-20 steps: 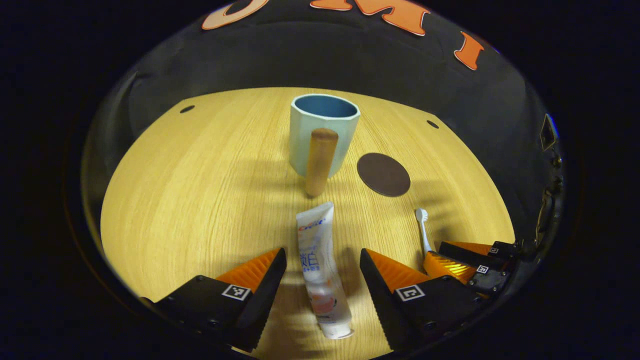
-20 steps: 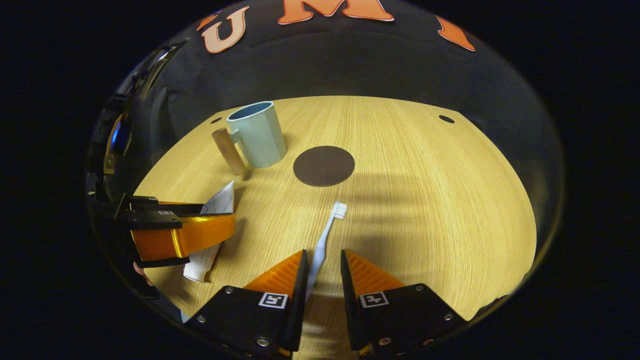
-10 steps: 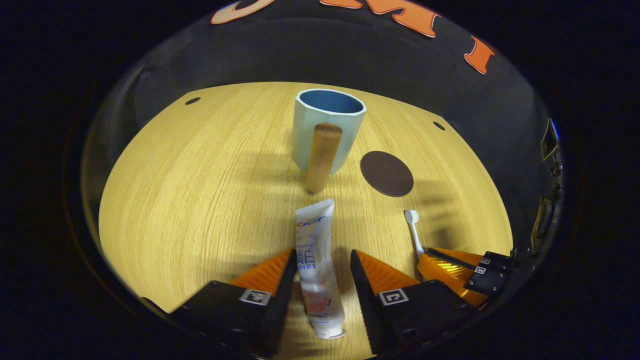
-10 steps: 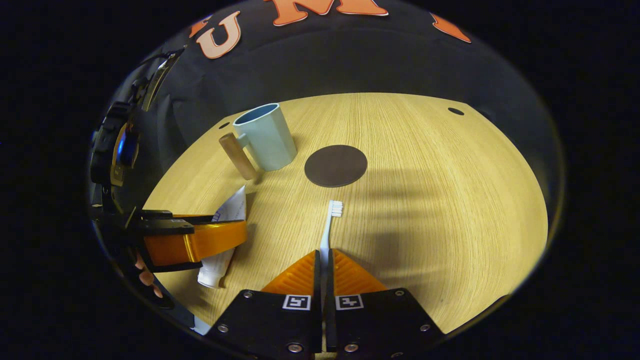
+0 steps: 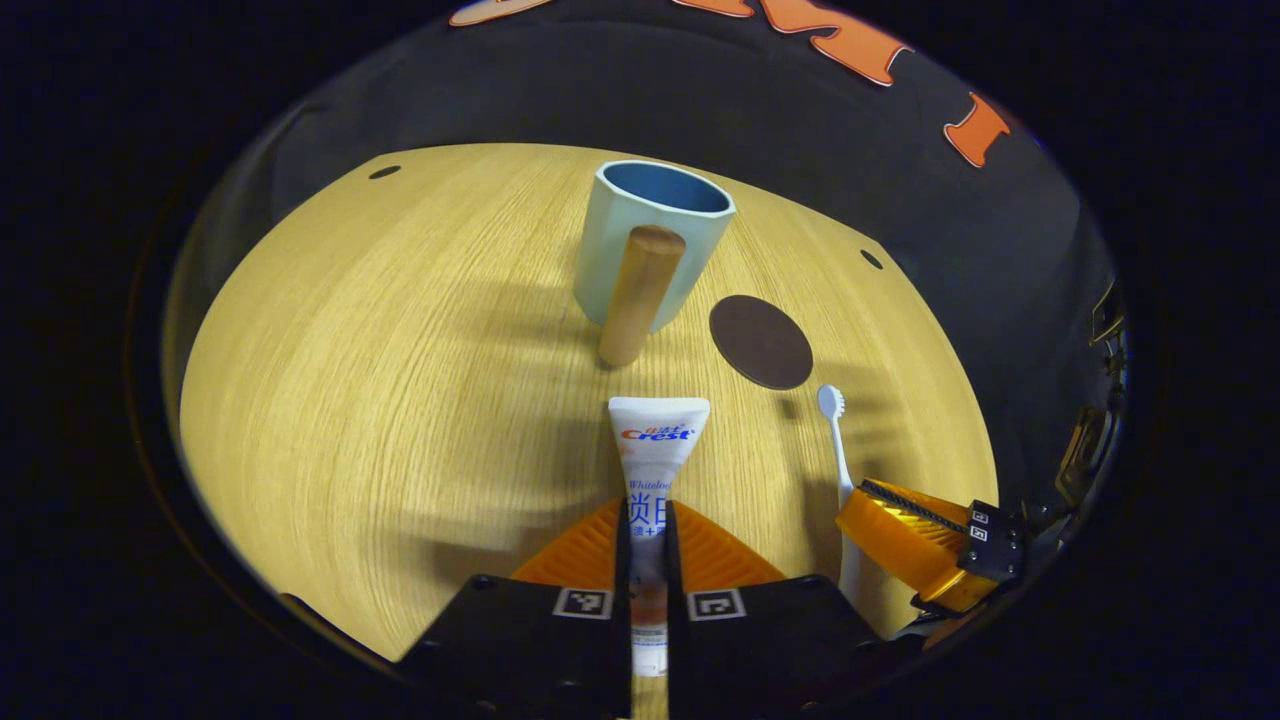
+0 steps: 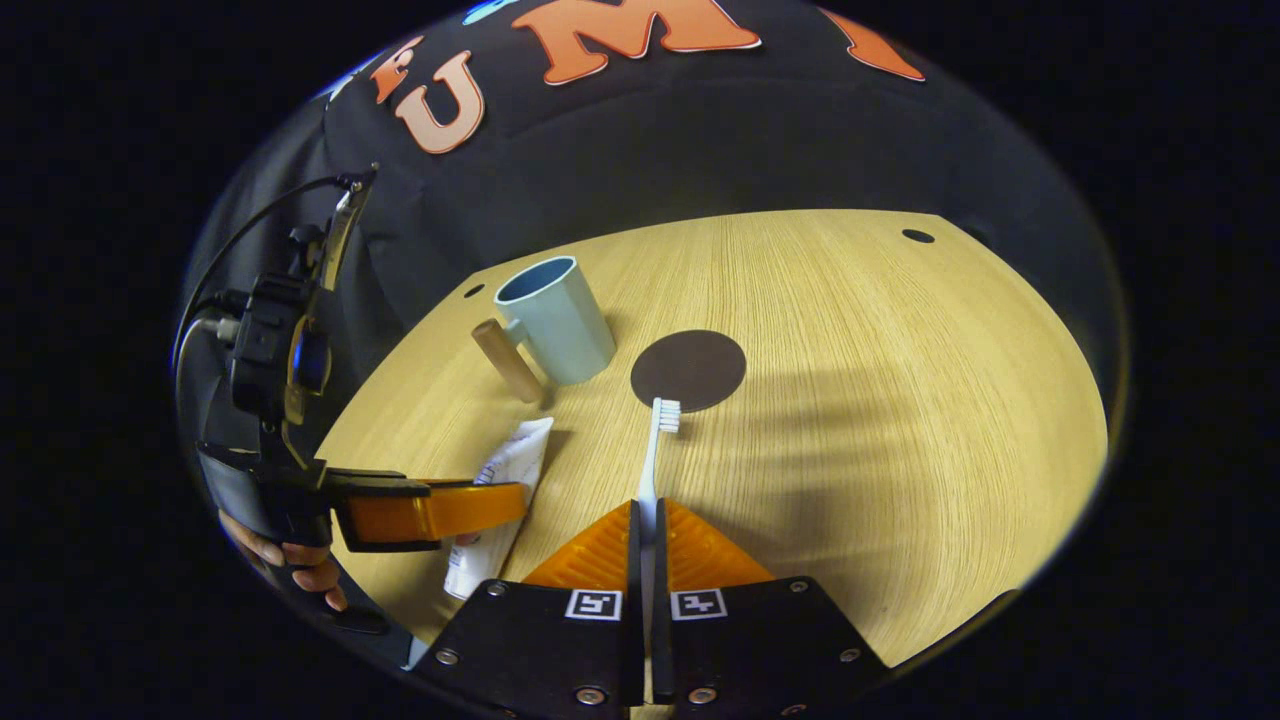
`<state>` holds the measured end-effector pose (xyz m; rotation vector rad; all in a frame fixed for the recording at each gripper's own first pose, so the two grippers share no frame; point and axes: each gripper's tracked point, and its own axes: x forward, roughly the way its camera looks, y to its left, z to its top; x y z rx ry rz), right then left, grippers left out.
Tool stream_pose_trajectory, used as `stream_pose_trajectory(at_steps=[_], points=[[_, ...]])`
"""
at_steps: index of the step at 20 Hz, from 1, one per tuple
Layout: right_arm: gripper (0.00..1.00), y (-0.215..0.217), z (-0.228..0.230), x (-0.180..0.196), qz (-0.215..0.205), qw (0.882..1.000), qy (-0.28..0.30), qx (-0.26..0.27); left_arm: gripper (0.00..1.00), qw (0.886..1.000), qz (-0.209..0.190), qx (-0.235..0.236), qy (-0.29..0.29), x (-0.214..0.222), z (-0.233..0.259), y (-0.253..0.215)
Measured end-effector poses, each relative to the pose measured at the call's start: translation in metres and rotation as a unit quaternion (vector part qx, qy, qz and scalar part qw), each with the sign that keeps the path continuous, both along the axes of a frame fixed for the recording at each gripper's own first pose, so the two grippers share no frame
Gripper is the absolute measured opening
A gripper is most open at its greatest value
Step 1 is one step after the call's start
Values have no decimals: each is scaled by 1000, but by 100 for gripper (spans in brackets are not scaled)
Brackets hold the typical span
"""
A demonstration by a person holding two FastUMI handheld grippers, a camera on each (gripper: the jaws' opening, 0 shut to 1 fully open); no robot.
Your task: Put the toothbrush and toothpaste on the desktop into the cup, then pick up the cup and place it on the coaster on the desktop.
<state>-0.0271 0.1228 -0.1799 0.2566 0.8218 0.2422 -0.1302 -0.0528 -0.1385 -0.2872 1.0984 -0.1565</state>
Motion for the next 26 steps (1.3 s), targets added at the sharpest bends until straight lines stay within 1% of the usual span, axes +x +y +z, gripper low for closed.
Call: stream_pose_trajectory(at_steps=[1, 2, 3, 6, 8, 12, 18, 21, 23, 26], points=[[4, -1, 5, 0, -2, 1000, -5, 4, 10, 1000, -5, -11, -4, -2, -1, -4], [4, -2, 9, 0, -1, 1000, -12, 8, 11, 1000, -3, -17, -8, -1, -1, -6], [4, -3, 10, 1, -2, 1000, -16, 11, 8, 1000, -5, -16, -20, 1, 4, -6], [4, -5, 18, 6, -8, 999, -35, 21, 7, 997, 2, -9, -72, 11, 19, 2], [4, -8, 28, 10, -11, 999, -46, 25, 8, 996, 2, 2, -94, 18, 27, 5], [4, -16, 41, 15, -15, 997, -71, 25, 8, 990, -3, 0, -139, 24, 41, 7], [4, -20, 47, 22, -18, 996, -89, 25, 7, 976, -9, 3, -218, 35, 75, 10], [4, -21, 49, 24, -21, 995, -93, 26, 7, 969, -12, -6, -248, 36, 89, 7], [4, -21, 50, 25, -21, 995, -96, 27, 7, 965, -13, -3, -264, 38, 96, 8], [4, -22, 54, 29, -22, 994, -103, 29, 7, 953, -9, -7, -302, 45, 115, 11]])
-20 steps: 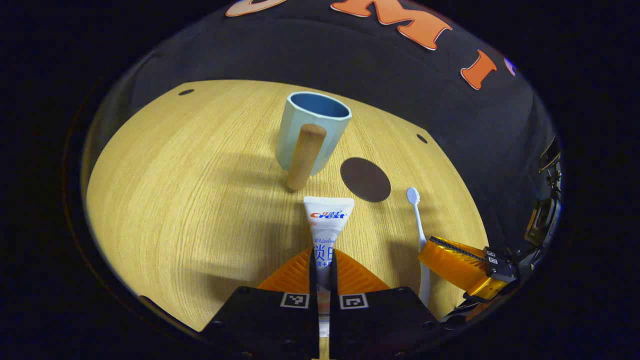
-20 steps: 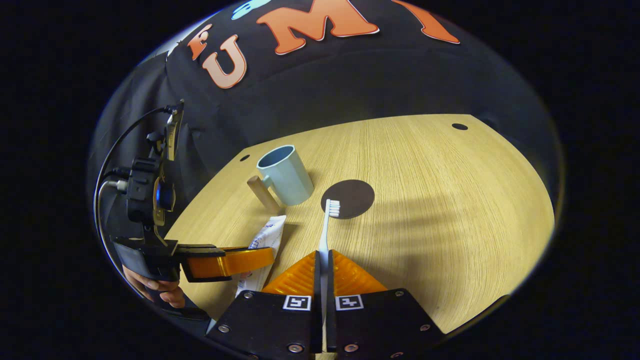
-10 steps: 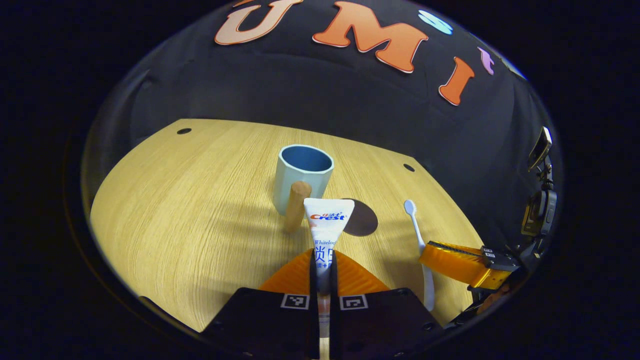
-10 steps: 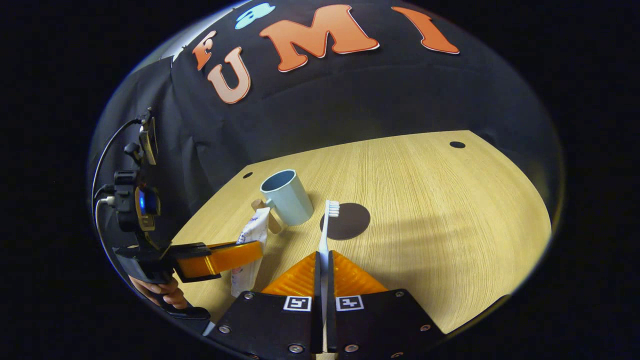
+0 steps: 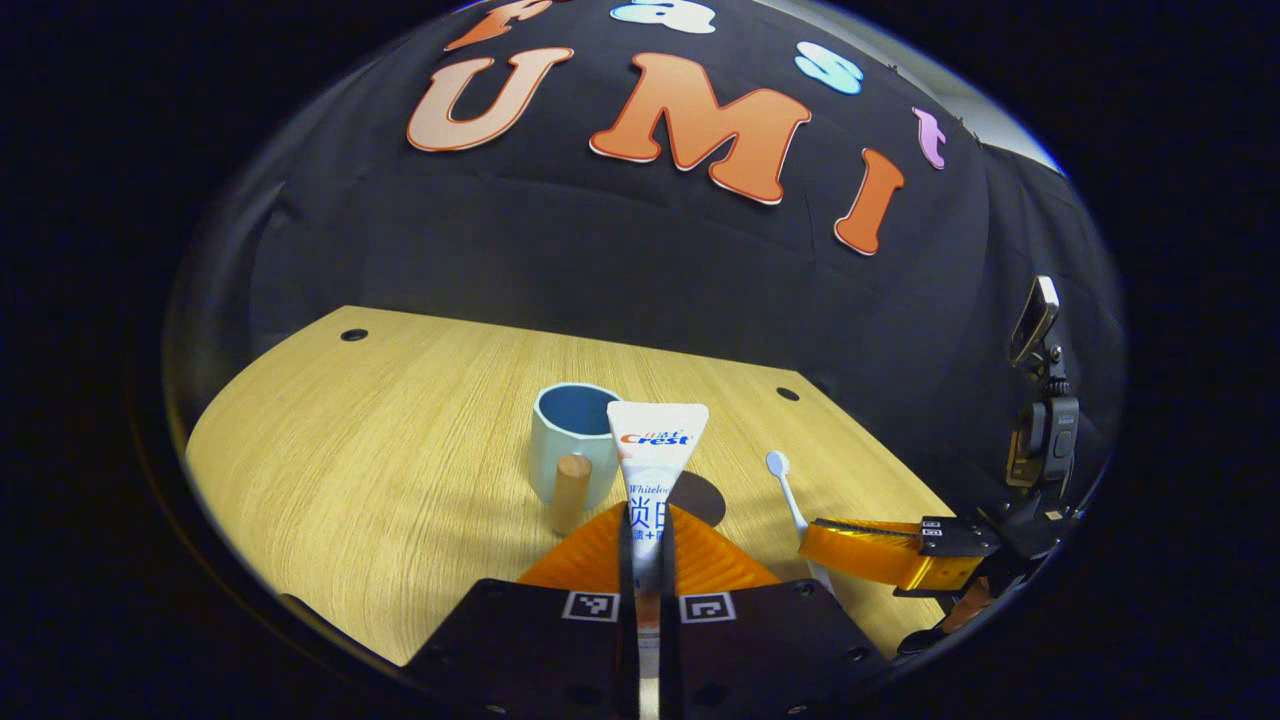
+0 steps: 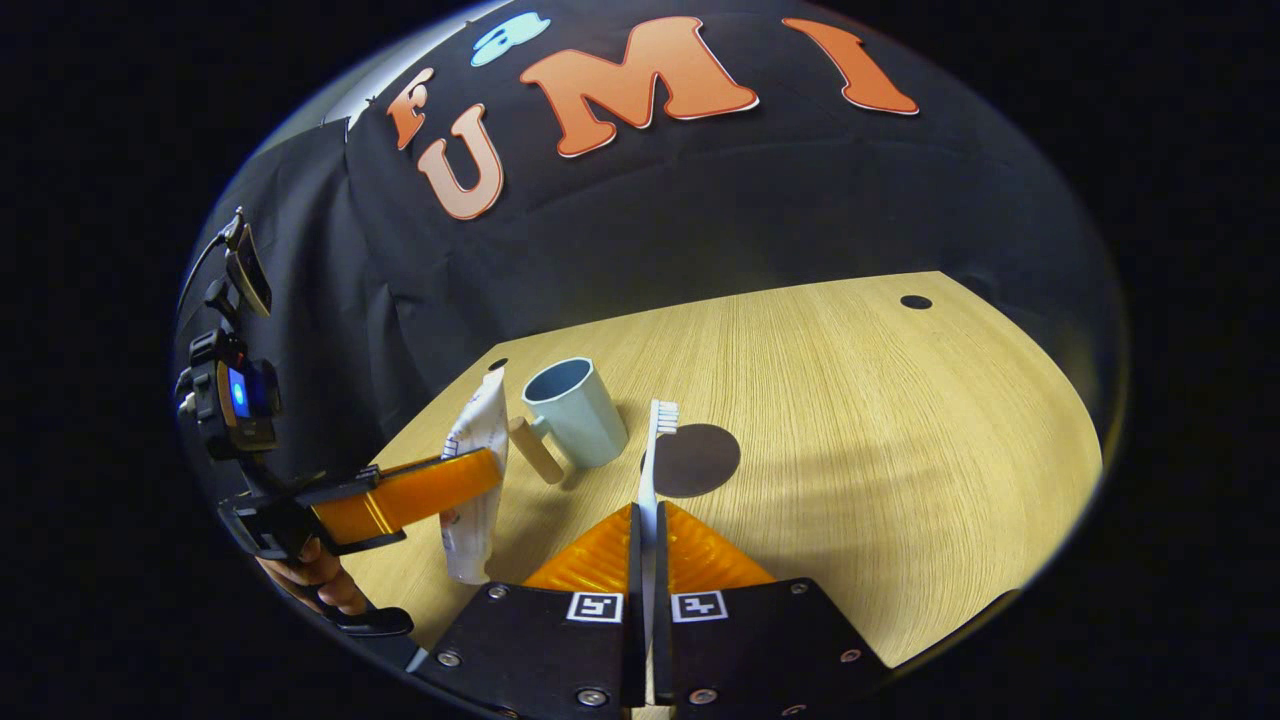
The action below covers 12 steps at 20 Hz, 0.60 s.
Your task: Put the toothbrush and toothpaste on the desktop into the cup, then pick up the cup and place it on the coaster on the desktop.
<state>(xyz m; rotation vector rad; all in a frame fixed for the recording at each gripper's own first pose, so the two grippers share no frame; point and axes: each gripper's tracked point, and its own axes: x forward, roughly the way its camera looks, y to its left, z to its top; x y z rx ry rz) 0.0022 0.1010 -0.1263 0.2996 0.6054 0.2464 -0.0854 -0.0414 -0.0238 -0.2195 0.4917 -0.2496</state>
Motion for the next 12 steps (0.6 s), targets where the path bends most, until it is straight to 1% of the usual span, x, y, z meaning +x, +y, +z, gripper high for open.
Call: stream_pose_trajectory(at_steps=[5, 8, 10, 12], points=[[4, -7, 11, 9, -13, 999, -32, -2, 7, 997, 14, 1, -77, 28, 23, 13], [3, -7, 14, 11, -14, 999, -40, -1, 7, 994, 26, 0, -109, 54, 39, 20], [4, -10, 16, 14, -16, 999, -45, -2, 7, 991, 34, -5, -132, 68, 48, 23], [4, -13, 18, 16, -19, 999, -50, -2, 7, 987, 43, 0, -156, 81, 57, 28]])
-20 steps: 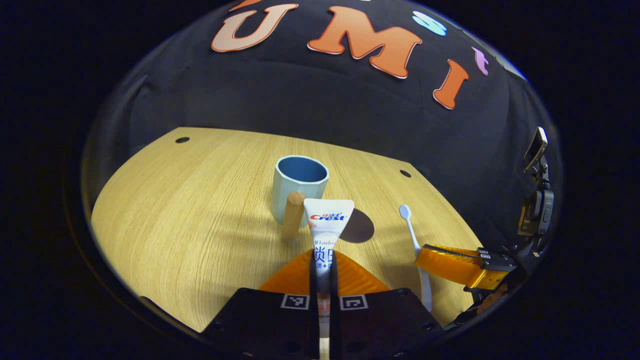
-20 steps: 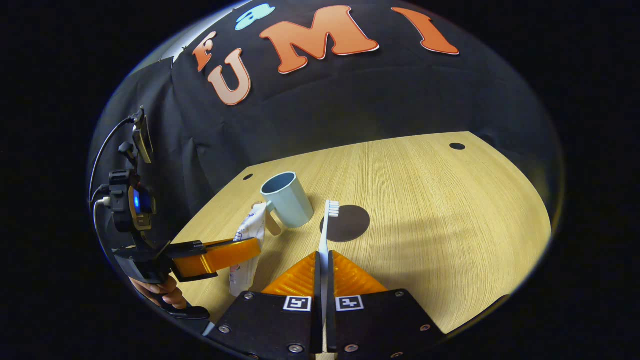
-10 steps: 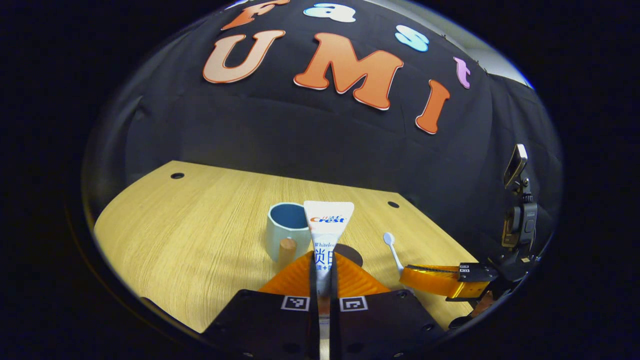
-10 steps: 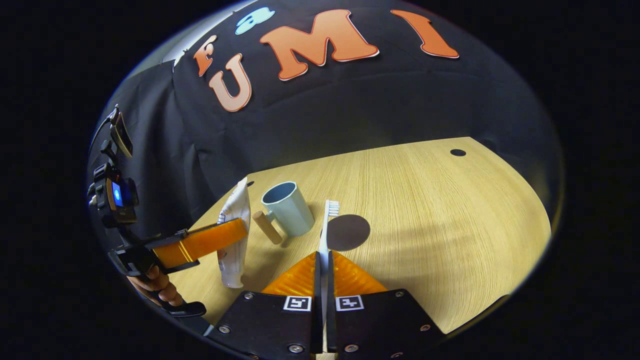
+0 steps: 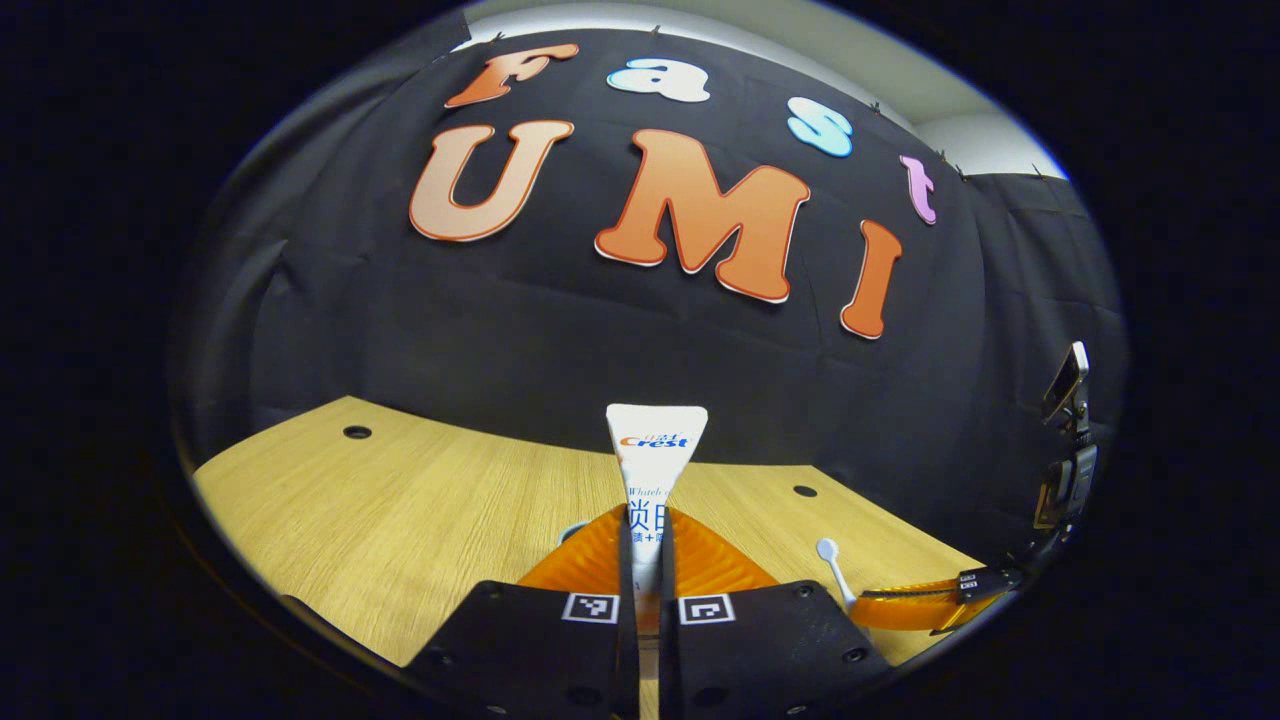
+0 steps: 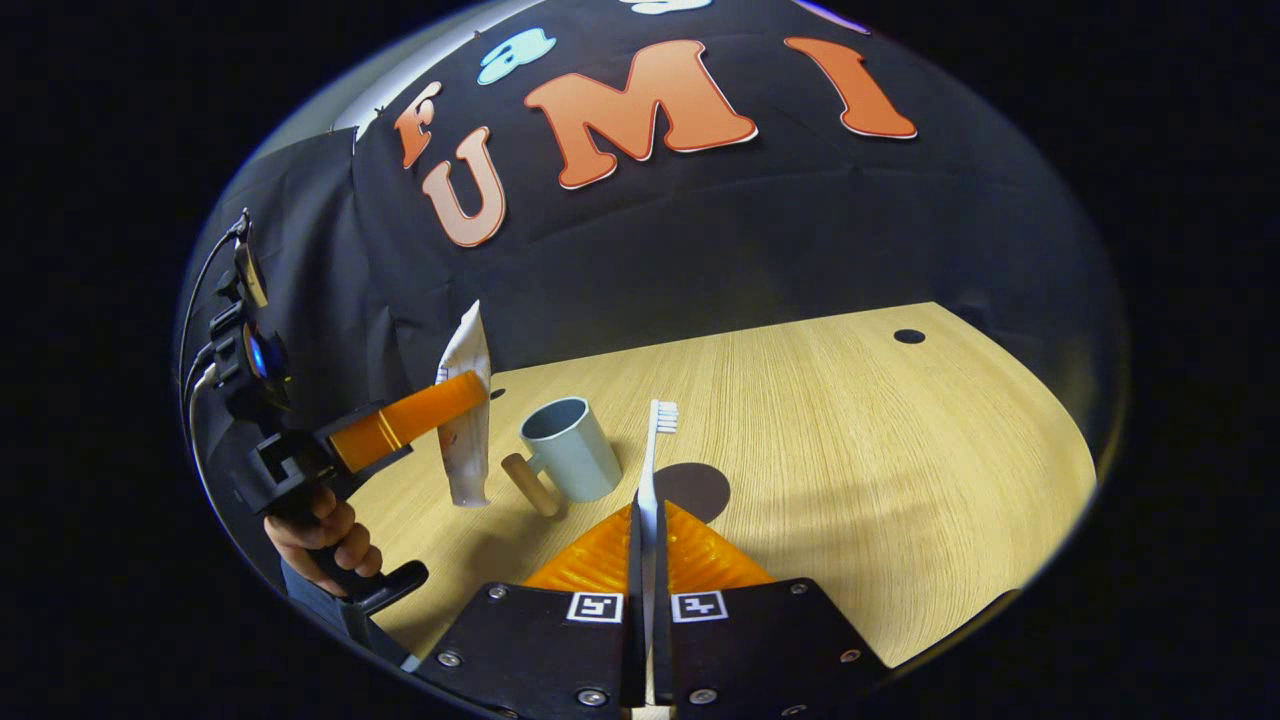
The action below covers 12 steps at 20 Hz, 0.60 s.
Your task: Put the toothbrush and toothpaste on the desktop into the cup, then pick up the cup and place it on the coaster on the desktop.
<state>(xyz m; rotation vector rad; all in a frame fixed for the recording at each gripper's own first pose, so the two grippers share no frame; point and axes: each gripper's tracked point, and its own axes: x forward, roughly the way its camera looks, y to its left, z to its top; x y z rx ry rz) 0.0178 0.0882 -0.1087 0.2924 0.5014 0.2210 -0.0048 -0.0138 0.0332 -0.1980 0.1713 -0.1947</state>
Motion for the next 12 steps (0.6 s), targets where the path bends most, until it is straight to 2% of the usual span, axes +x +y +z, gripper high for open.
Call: stream_pose_trajectory(at_steps=[8, 12], points=[[3, -3, 10, 9, -3, 1000, -25, -2, 7, 998, 15, -21, -55, 49, 17, 5], [3, 2, 19, 31, -4, 999, -41, -8, 7, 997, 16, -17, -68, 70, 16, 3]])
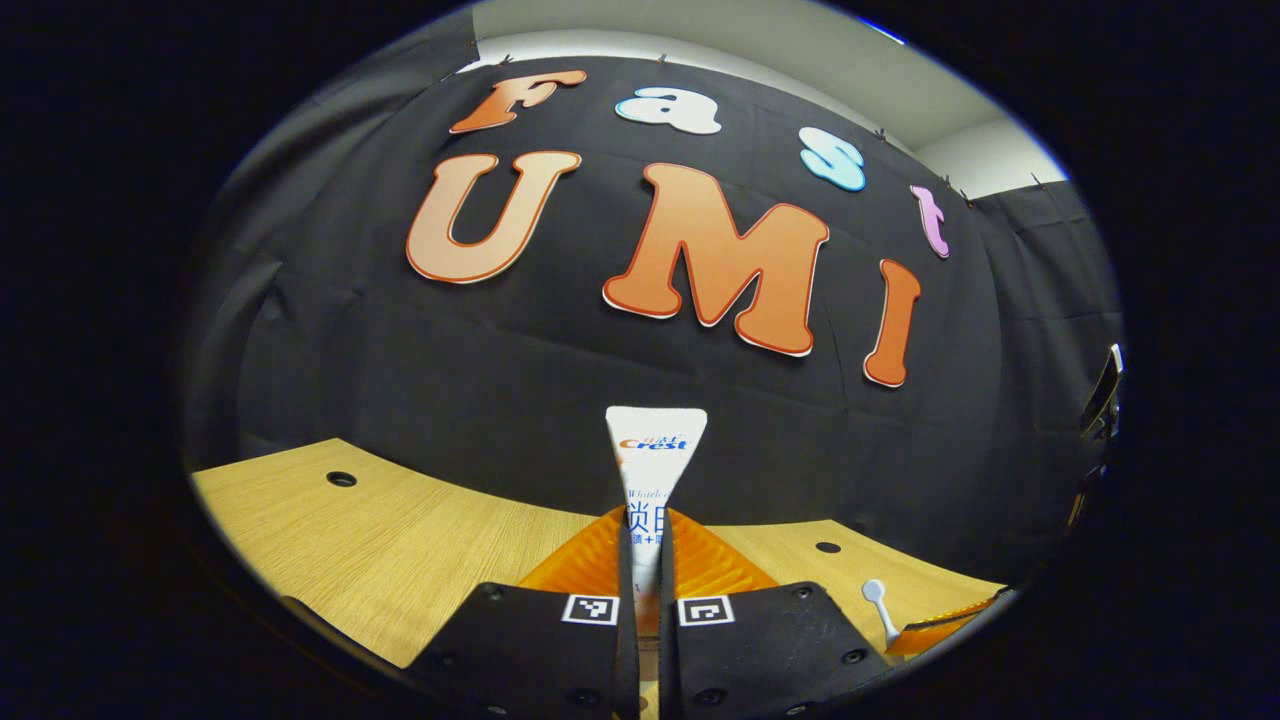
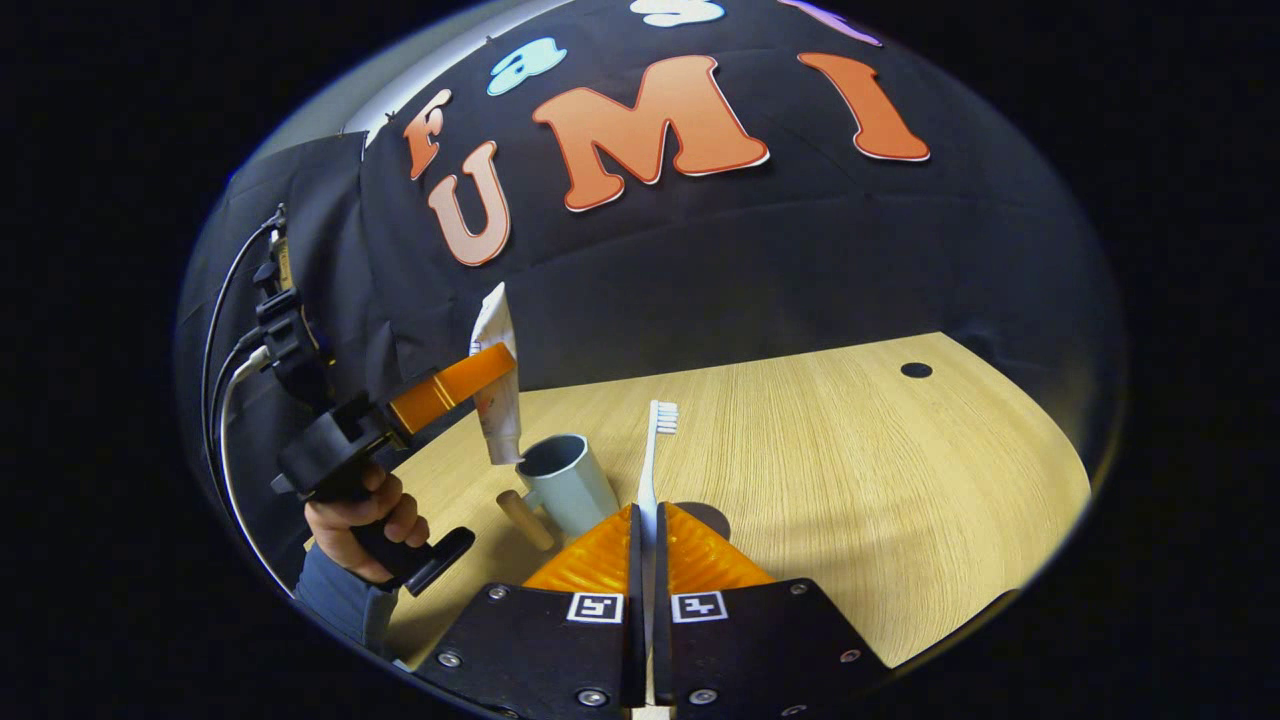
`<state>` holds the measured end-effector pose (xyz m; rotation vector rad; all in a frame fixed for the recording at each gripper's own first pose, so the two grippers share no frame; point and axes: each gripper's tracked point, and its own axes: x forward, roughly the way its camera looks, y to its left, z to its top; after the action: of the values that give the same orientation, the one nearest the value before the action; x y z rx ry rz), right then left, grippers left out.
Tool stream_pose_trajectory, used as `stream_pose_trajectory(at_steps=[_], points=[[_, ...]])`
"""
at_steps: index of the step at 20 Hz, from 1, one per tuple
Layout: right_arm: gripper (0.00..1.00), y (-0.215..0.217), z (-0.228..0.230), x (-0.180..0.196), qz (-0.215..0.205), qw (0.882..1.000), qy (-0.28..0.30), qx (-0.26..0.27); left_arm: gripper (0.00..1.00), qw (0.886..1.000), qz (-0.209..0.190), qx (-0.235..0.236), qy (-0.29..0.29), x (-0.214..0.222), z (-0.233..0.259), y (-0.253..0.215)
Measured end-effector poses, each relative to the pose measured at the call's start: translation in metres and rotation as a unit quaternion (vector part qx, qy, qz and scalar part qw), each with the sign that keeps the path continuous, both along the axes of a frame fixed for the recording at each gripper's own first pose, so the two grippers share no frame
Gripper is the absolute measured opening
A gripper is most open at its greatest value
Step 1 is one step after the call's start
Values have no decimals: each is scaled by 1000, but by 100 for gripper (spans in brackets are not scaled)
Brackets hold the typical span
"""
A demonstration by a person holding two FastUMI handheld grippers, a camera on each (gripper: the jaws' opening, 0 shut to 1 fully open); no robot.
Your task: Put the toothbrush and toothpaste on the desktop into the cup, then pick up the cup and place it on the coaster on the desktop.
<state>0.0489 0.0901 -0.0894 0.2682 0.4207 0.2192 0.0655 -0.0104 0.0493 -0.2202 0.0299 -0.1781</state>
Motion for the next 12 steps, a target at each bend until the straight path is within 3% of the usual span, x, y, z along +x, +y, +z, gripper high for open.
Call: stream_pose_trajectory(at_steps=[12], points=[[3, 5, 3, 25, -6, 1000, -20, 10, 8, 998, 12, -17, 55, 23, -62, 4]])
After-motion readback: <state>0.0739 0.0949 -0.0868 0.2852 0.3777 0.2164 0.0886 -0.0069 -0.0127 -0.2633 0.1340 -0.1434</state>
